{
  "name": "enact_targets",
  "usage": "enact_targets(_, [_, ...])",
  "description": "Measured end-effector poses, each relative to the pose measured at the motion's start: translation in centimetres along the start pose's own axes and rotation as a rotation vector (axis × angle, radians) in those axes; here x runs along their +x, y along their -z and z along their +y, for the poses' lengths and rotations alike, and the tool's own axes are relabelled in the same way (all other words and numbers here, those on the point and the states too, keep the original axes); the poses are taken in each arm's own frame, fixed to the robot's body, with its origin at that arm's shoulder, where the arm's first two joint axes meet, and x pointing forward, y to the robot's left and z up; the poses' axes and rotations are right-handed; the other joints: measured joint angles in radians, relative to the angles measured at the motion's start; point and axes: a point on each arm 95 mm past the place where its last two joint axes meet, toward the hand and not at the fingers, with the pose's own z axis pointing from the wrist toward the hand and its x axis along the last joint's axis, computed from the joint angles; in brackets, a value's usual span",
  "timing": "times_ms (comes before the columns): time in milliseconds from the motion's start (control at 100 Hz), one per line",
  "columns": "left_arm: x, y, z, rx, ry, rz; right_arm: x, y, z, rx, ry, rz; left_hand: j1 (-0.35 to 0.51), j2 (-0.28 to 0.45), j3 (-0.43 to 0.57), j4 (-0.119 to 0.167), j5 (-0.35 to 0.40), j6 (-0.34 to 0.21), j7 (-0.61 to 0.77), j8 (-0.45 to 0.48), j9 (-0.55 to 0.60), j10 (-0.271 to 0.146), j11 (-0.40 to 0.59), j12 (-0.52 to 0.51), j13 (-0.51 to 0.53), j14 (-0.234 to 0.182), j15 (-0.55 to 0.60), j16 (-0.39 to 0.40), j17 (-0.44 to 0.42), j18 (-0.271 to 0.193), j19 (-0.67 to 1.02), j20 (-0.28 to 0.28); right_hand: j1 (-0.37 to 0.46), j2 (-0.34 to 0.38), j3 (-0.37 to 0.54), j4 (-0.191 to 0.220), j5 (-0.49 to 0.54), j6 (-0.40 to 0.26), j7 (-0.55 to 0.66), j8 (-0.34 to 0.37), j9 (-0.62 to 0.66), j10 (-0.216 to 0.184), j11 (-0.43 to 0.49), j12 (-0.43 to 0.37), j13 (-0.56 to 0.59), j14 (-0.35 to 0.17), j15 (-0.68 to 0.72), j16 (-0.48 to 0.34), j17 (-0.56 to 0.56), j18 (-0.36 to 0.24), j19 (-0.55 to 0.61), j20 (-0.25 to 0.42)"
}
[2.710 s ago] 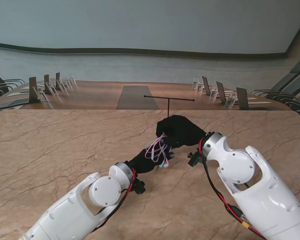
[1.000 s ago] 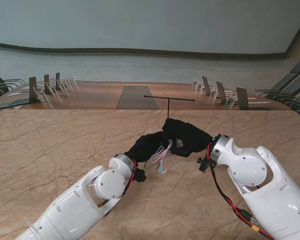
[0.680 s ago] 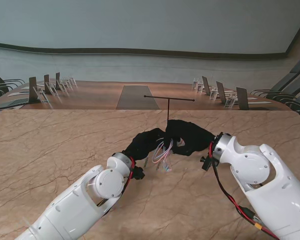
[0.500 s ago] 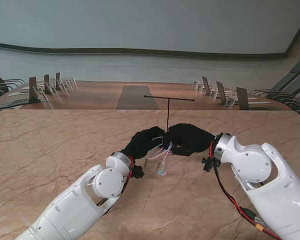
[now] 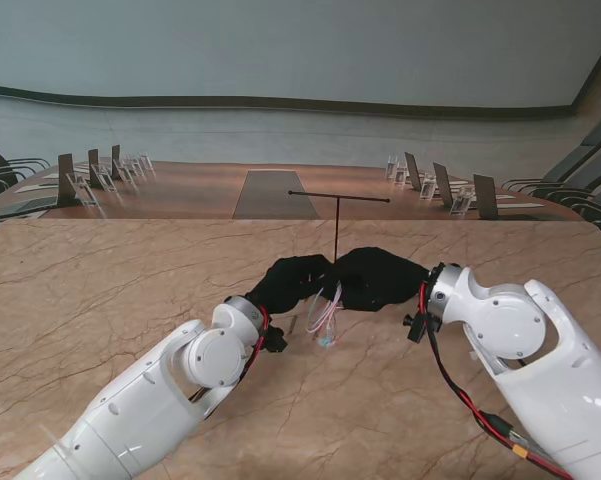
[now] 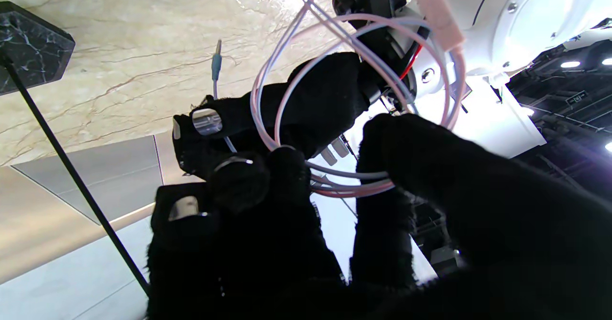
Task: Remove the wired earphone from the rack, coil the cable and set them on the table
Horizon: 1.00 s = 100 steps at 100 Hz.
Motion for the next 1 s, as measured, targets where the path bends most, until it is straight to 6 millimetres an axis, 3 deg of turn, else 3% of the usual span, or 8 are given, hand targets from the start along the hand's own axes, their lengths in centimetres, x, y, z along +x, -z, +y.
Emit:
enact_targets(140, [0.2, 0.1, -0.3, -0.014, -0.011, 0.008, -0.2, 0.0, 0.0, 0.009, -0.003, -0.002, 0.0, 0.0, -0.006, 0.0, 0.002, -0.009, 0.001, 0.01, 0.002, 0.011, 0.028, 0.0, 0.028, 0.015, 0.012, 0.025, 0.001, 0.004, 0.023, -0.022, 0.0, 0.0, 0.0, 0.011, 0.0, 0.007, 0.003, 0.0, 0.001, 0.0, 0.0, 0.0, 0.001, 0.001, 0.007, -0.011, 0.005, 0.001, 0.0, 0.0])
enact_targets(230, [0.3, 0.1, -0.4, -0.015, -0.044, 0.019, -0.3, 0.0, 0.1, 0.018, -0.002, -0.006, 0.0, -0.041, 0.0, -0.009, 0.062, -0.01, -0.02, -0.043, -0.028, 0.011, -0.025, 0.011, -0.038, 0.008, -0.014, 0.0, -0.008, -0.001, -0.15, -0.058, 0.0, 0.0, 0.0, 0.011, 0.0, 0.008, 0.005, 0.0, 0.011, 0.0, 0.0, 0.0, 0.01, 0.001, 0.009, -0.012, 0.014, 0.003, 0.002, 0.0])
enact_targets(280, [0.4, 0.1, -0.5, -0.019, -0.08, 0.03, -0.3, 0.1, 0.1, 0.024, -0.001, -0.009, -0.002, -0.061, 0.017, -0.012, 0.087, -0.01, -0.04, -0.083, -0.066, 0.011, -0.057, 0.014, -0.076, -0.009, -0.027, -0.018, -0.017, -0.014, -0.225, -0.02, 0.0, 0.0, 0.0, 0.011, 0.0, 0.008, 0.005, 0.0, 0.011, 0.0, 0.0, -0.001, 0.01, 0.001, 0.009, -0.012, 0.014, 0.004, 0.003, 0.0])
enact_targets(400, [0.5, 0.0, -0.9, -0.021, -0.121, 0.054, -0.6, 0.1, 0.1, 0.035, 0.0, -0.015, -0.132, -0.178, 0.271, -0.02, 0.142, -0.01, -0.063, -0.154, -0.085, 0.01, -0.067, 0.024, -0.098, -0.017, -0.037, -0.027, -0.018, -0.02, -0.275, 0.066, 0.0, 0.0, 0.0, 0.012, 0.0, 0.008, 0.005, 0.0, 0.011, 0.0, 0.0, -0.002, 0.01, 0.001, 0.009, -0.012, 0.014, 0.004, 0.003, 0.0])
enact_targets(530, [0.7, -0.1, -1.3, -0.017, -0.132, 0.074, -0.7, 0.1, 0.2, 0.048, -0.003, -0.017, -0.189, -0.223, 0.381, -0.043, 0.178, -0.01, -0.078, -0.2, -0.013, 0.01, 0.025, 0.039, -0.016, 0.0, -0.01, 0.034, -0.018, -0.011, -0.169, 0.123, 0.0, 0.0, -0.001, 0.031, 0.0, 0.012, 0.005, 0.0, 0.011, 0.0, 0.002, -0.011, 0.01, 0.001, 0.009, -0.012, 0.014, 0.004, 0.003, -0.001])
enact_targets(690, [0.8, -0.1, -1.8, -0.026, -0.174, 0.078, -0.7, 0.1, 0.2, 0.056, -0.006, -0.02, -0.071, -0.136, 0.161, -0.035, 0.131, -0.018, -0.084, -0.107, 0.219, 0.016, 0.092, -0.058, 0.206, 0.086, 0.093, 0.051, 0.0, 0.031, 0.253, 0.037, 0.0, 0.0, -0.002, 0.031, 0.0, 0.012, 0.005, 0.001, 0.011, 0.0, 0.003, -0.013, 0.01, 0.001, 0.009, -0.017, 0.014, 0.004, 0.003, -0.006])
enact_targets(830, [0.8, -0.1, -2.4, -0.018, -0.148, 0.069, -0.7, 0.2, 0.3, 0.054, -0.009, -0.024, -0.007, -0.099, 0.054, -0.034, 0.102, 0.005, -0.052, -0.059, 0.288, 0.025, 0.048, -0.115, 0.28, 0.106, 0.13, 0.025, 0.003, 0.054, 0.487, 0.004, 0.0, 0.0, -0.002, 0.032, 0.0, 0.012, 0.005, 0.001, 0.011, 0.0, 0.003, -0.014, 0.01, 0.001, 0.009, -0.018, 0.014, 0.004, 0.003, -0.01])
enact_targets(1000, [0.7, -0.1, -2.7, -0.021, -0.16, 0.049, -0.8, 0.5, 0.3, 0.048, -0.011, -0.035, 0.02, -0.091, 0.022, -0.034, 0.102, 0.041, -0.036, -0.036, 0.321, 0.025, 0.012, -0.165, 0.372, 0.107, 0.19, -0.004, 0.22, 0.125, 0.699, 0.325, 0.0, 0.0, -0.002, 0.032, 0.0, 0.013, 0.005, 0.001, 0.011, 0.0, 0.005, -0.023, 0.01, 0.001, 0.009, -0.019, 0.014, 0.005, 0.003, -0.01])
